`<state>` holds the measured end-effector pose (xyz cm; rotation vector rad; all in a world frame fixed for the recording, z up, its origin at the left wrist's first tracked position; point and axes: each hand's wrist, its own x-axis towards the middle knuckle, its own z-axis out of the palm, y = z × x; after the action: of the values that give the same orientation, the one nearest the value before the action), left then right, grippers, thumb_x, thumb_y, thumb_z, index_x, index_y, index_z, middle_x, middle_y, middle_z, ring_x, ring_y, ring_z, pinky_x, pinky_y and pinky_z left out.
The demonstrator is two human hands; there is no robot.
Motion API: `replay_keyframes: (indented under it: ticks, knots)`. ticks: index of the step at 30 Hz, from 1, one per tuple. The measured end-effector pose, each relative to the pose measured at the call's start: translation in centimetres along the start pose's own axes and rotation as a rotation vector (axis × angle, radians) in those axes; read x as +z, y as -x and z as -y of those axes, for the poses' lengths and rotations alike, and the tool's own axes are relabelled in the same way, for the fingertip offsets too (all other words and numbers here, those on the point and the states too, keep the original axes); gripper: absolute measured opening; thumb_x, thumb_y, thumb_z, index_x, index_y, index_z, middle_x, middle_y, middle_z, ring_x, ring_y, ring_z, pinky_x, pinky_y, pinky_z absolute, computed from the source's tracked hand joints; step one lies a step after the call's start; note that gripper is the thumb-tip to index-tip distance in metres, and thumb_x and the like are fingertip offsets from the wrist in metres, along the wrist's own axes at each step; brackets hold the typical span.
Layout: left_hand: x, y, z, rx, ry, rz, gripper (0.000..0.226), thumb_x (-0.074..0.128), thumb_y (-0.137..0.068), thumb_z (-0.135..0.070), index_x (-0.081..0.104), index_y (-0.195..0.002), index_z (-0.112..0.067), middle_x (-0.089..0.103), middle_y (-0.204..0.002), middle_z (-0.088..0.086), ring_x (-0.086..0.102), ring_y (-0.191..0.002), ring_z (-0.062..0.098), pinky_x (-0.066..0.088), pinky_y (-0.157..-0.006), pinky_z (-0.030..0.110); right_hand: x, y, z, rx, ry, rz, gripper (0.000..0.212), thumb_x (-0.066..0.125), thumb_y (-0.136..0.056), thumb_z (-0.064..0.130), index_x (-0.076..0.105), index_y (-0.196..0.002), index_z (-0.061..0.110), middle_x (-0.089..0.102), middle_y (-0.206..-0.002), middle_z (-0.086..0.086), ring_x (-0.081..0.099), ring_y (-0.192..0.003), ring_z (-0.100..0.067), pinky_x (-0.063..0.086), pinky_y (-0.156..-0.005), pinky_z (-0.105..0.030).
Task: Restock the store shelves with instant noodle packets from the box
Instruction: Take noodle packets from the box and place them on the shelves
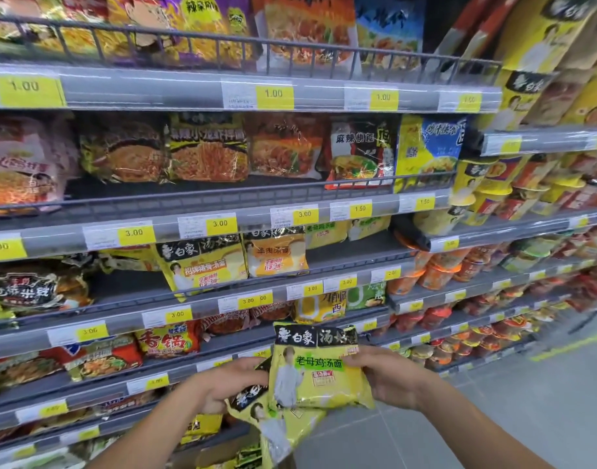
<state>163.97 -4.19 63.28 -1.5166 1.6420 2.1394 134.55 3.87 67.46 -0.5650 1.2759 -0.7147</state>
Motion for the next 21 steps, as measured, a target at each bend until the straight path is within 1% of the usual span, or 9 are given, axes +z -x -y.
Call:
replay_keyframes:
  ticks: [2,4,7,9,11,14,16,18,21]
  knots:
    - [-0.4,-0.6,-0.2,0.041,0.0,-0.031,0.05,0.076,-0.078,-0.049,0.06,-0.125,-0.044,0.051,-0.141,-0.012,0.043,-0.134,0.009,0.036,-0.109,0.03,-0.8,-0.6,0.1,-0.013,-0.002,0.034,0.074,0.084,-0.074,0.009,0.049,-0.136,-0.01,0.064,-0.129,-0.025,0.061,-0.122,-0.037,0.045,-0.109,-0.05]
    - [-0.3,-0.7,-1.2,0.074,-0.01,-0.039,0.058,0.076,-0.078,-0.046,0.058,-0.132,-0.036,0.062,-0.132,-0.015,0.061,-0.11,-0.006,0.048,-0.085,0.012,-1.6,-1.0,0.4,-0.021,-0.005,0.103,0.054,0.071,-0.086,0.002,0.055,-0.137,0.002,0.064,-0.132,-0.019,0.058,-0.125,-0.037,0.04,-0.112,-0.055]
    - [0.4,-1.2,-3.2,0.088,0.03,-0.052,0.027,0.064,-0.096,-0.027,0.057,-0.121,-0.034,0.072,-0.086,-0.033,0.064,-0.073,-0.02,0.049,-0.057,0.004,-2.6,-1.3,1.0,-0.012,0.035,0.135,0.043,0.069,-0.091,0.009,0.061,-0.131,0.019,0.066,-0.131,-0.008,0.063,-0.12,-0.035,0.047,-0.099,-0.065]
    - [0.9,-1.4,-4.0,0.055,0.088,-0.047,0.026,0.066,-0.095,-0.025,0.061,-0.12,-0.03,0.075,-0.088,-0.024,0.069,-0.079,-0.011,0.058,-0.072,0.015,-3.1,-1.7,1.5,0.005,-0.043,0.113,0.059,0.077,-0.085,0.011,0.053,-0.138,0.019,0.063,-0.135,-0.01,0.064,-0.116,-0.039,0.049,-0.091,-0.069]
    - [1.8,-1.5,-5.6,0.055,0.129,-0.064,0.035,0.071,-0.091,-0.032,0.064,-0.124,-0.029,0.076,-0.112,-0.008,0.072,-0.095,0.003,0.058,-0.09,0.028,-4.2,-2.2,1.8,0.015,-0.128,0.085,0.076,0.083,-0.078,0.007,0.045,-0.143,0.018,0.061,-0.137,-0.015,0.065,-0.113,-0.044,0.05,-0.089,-0.069]
    - [2.6,-2.0,-7.1,0.042,0.194,-0.101,0.035,0.069,-0.087,-0.047,0.062,-0.121,-0.038,0.061,-0.133,-0.011,0.061,-0.114,0.008,0.046,-0.108,0.034,-5.4,-2.1,2.8,0.004,-0.138,0.075,0.053,0.078,-0.076,0.001,0.056,-0.122,0.015,0.075,-0.107,-0.015,0.068,-0.105,-0.046,0.048,-0.093,-0.068]
    - [3.0,-2.8,-7.0,0.067,0.491,-0.073,0.038,0.072,-0.084,-0.042,0.061,-0.116,-0.024,0.062,-0.125,0.002,0.063,-0.11,0.029,0.046,-0.105,0.051,-6.7,-2.2,3.2,0.001,-0.168,0.053,0.043,0.076,-0.076,-0.001,0.059,-0.111,0.017,0.074,-0.101,-0.017,0.068,-0.103,-0.047,0.047,-0.095,-0.067]
    - [3.9,-3.4,-6.4,0.185,0.774,0.059,0.052,0.072,-0.083,-0.044,0.06,-0.121,-0.012,0.065,-0.12,0.017,0.064,-0.108,0.037,0.05,-0.094,0.054,-8.4,-3.2,3.3,0.009,-0.247,0.035,0.052,0.078,-0.076,0.0,0.057,-0.121,0.017,0.066,-0.114,-0.021,0.067,-0.102,-0.046,0.051,-0.093,-0.062]
    - [6.8,-4.3,-5.7,0.301,0.923,0.155,0.064,0.055,-0.095,-0.05,0.049,-0.145,-0.012,0.045,-0.151,0.019,0.044,-0.138,0.041,0.039,-0.102,0.066,-9.7,-4.1,3.6,-0.006,-0.351,0.023,0.083,0.086,-0.071,0.003,0.044,-0.142,0.016,0.057,-0.137,-0.02,0.065,-0.111,-0.043,0.056,-0.085,-0.06]
